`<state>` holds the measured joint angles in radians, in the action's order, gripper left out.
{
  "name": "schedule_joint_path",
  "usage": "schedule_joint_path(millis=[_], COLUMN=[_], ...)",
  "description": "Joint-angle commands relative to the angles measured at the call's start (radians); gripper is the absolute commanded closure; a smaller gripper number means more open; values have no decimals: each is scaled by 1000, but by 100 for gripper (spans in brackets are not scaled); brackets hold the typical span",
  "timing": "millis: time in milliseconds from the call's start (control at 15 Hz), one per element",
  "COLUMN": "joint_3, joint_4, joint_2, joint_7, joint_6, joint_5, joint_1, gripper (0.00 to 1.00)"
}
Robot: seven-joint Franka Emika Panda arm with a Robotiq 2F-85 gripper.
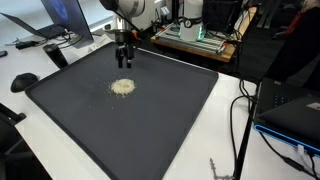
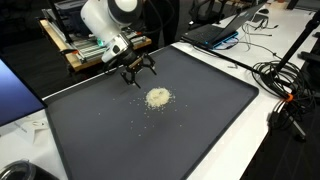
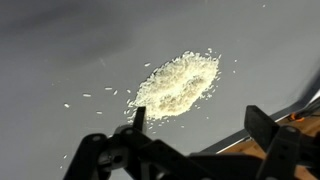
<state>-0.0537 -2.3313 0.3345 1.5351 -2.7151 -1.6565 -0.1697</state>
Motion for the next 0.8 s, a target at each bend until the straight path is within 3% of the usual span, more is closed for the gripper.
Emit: schedule_joint_path(millis=[0,400,733], joint_3=[37,88,92], joint_4=[-42,-39,-76], joint_2=[-56,-33,2], joint_7=[4,-175,-360], joint_6=[-230,-546,-581], joint_5=[-61,-33,-47], joint_1=[95,206,165], gripper=[0,0,0])
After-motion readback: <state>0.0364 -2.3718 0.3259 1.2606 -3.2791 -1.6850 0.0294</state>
